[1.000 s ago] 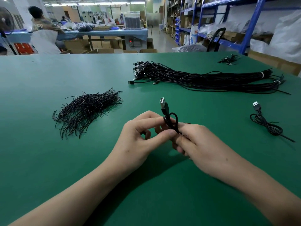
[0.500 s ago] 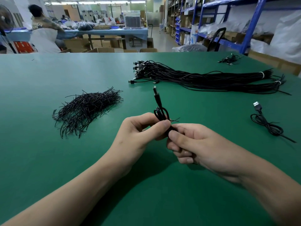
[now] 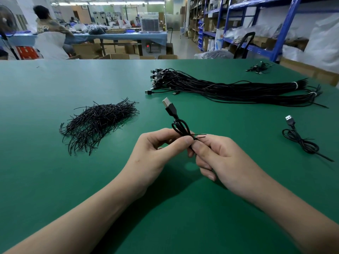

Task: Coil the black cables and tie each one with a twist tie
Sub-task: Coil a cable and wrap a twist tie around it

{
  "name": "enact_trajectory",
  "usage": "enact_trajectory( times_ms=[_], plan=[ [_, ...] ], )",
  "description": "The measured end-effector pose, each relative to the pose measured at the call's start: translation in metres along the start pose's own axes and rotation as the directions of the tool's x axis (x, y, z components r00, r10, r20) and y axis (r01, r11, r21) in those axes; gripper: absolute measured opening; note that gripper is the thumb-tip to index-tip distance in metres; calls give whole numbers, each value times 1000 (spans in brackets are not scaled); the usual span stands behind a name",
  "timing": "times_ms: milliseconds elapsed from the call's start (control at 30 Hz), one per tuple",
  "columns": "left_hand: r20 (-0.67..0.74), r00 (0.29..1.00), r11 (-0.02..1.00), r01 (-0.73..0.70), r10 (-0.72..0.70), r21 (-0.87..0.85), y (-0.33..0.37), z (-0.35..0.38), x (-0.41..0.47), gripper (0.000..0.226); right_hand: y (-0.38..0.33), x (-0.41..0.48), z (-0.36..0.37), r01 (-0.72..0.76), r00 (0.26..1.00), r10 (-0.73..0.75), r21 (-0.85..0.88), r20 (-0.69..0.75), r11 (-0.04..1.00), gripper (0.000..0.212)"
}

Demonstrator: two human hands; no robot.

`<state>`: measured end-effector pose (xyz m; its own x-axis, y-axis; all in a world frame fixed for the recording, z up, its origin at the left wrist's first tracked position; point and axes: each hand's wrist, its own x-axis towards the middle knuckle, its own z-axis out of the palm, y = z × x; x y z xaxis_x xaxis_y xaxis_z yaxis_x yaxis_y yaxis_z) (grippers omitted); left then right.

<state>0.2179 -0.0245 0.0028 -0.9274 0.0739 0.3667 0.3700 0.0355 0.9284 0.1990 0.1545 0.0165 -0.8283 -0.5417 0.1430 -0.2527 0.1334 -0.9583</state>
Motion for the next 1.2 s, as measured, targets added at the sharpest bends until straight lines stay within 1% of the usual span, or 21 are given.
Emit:
enact_trajectory(
  times_ms=[133,200,267,333,400,500,667,767,833,933,1033,1100,1167,1200],
  plan=[
    [-15,1000,998,22,-23,-51,1,2,1,28,-2,0,1,7,999,-5,44,-32,999,31],
    [-4,999,995,39,-39,-91,1,4,1,25,-4,0,2,4,999,-1,90,-32,996,30],
    [1,998,990,60,-61,-124,2,5,1,22,-6,0,2,-9,1000,11,97,-23,995,30],
    [8,996,986,95,-94,-139,1,6,0,20,-8,-1,2,-25,1000,26,57,-7,998,30],
    [23,992,985,124,-122,-120,0,4,-1,23,-10,-2,1,-39,999,39,0,6,999,30],
    [43,991,984,132,-127,-121,1,4,-1,23,-9,-2,-1,-52,999,53,-67,10,996,31],
    [56,983,966,180,-173,-184,1,7,-3,25,-1,-1,-2,-53,999,53,-139,-9,989,32],
    [43,979,958,206,-202,-200,2,11,-4,29,5,0,1,-41,999,35,-215,-34,976,30],
    [17,981,968,193,-193,-160,2,12,-5,28,6,0,2,-33,999,25,-240,-38,970,29],
    [-33,988,986,146,-149,-77,3,13,-5,20,7,1,0,-15,1000,8,-243,-30,970,31],
    [-78,989,989,120,-127,-90,2,14,-4,19,5,1,-1,-14,999,17,-89,35,996,34],
    [-90,988,985,112,-124,-131,2,14,-4,13,1,-1,0,-26,997,29,-37,78,999,32],
    [-97,987,981,112,-129,-158,2,13,-4,14,-2,-2,-1,-16,998,20,-81,59,997,30],
    [-102,986,979,117,-135,-164,2,12,-4,15,-3,-2,-1,7,1000,-6,-141,5,990,29]
  ],
)
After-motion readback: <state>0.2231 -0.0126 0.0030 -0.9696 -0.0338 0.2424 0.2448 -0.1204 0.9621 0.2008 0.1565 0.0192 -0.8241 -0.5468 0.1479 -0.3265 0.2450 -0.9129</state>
